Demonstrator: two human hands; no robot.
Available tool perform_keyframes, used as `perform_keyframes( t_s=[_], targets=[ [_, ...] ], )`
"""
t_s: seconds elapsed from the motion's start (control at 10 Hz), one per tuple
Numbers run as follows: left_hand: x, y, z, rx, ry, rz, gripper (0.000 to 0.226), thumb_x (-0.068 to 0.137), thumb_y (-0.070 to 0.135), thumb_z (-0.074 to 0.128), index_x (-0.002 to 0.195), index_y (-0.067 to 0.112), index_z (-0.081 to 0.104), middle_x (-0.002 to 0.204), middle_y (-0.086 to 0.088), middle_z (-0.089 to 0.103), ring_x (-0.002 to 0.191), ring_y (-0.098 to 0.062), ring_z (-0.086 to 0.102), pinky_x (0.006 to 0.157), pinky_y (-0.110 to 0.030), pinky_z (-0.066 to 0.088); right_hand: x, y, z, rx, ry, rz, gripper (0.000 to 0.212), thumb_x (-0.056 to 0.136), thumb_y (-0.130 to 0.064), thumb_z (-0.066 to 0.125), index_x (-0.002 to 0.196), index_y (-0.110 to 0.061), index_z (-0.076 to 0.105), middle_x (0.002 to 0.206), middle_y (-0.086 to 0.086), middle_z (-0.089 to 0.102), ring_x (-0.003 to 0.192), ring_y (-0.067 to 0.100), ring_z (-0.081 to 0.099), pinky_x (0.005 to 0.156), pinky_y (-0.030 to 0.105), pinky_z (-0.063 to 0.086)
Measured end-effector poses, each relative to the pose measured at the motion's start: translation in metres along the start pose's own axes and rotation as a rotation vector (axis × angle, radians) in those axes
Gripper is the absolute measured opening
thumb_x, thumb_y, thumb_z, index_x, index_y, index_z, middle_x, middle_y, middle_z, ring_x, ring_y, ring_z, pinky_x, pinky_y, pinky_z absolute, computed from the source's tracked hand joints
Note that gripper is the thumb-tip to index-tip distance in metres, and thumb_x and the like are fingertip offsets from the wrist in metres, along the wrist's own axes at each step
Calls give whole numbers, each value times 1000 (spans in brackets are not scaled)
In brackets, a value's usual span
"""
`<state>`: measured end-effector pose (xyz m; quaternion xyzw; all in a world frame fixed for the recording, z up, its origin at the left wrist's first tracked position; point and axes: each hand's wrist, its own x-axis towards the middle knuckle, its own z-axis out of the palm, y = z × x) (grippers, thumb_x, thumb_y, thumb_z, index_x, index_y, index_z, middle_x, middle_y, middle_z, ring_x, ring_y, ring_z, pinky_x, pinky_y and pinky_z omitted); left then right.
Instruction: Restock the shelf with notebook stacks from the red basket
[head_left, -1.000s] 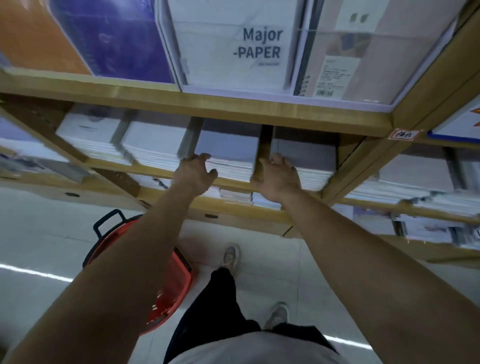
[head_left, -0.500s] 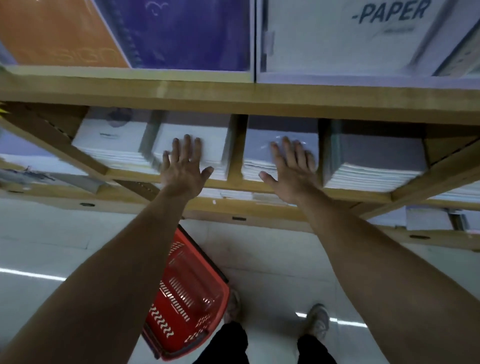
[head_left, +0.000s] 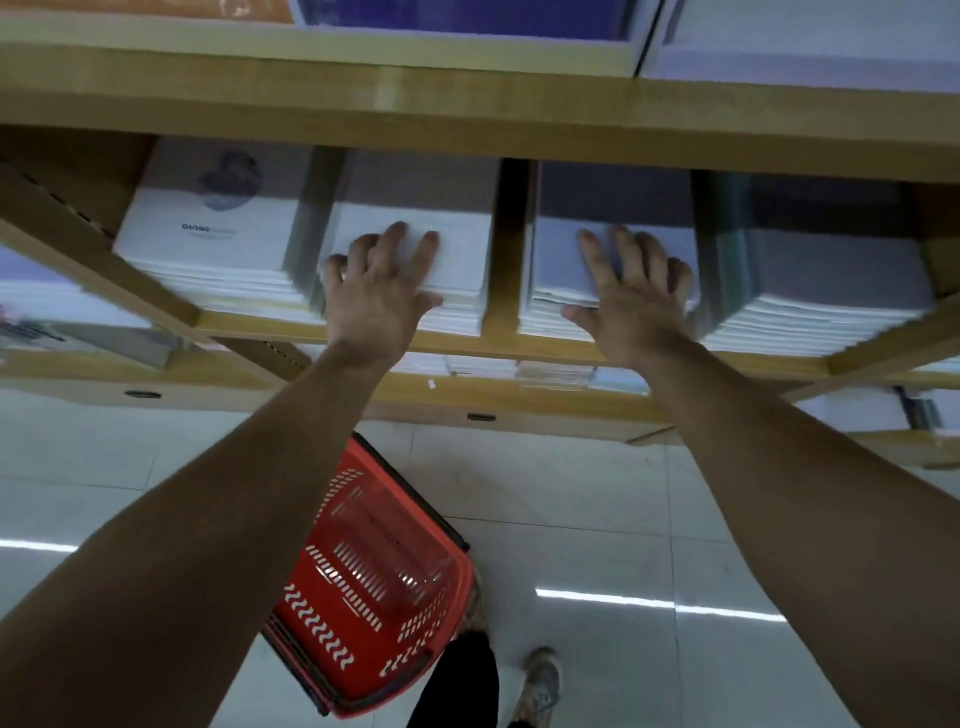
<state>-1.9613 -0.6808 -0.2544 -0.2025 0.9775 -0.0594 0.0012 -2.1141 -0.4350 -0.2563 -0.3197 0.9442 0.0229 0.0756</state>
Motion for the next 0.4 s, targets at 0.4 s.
perform_keyframes(
  t_s=[0.4],
  targets=[
    [-32, 20, -49, -56, -73, -58, 78, 91, 63, 52, 155, 27, 23, 161, -3, 27, 143, -31, 30, 110, -50, 34, -48, -11, -43, 133, -66, 24, 84, 94, -66, 50, 160, -34, 11, 169, -4, 4, 153, 29, 3, 119, 50, 14]
  ],
)
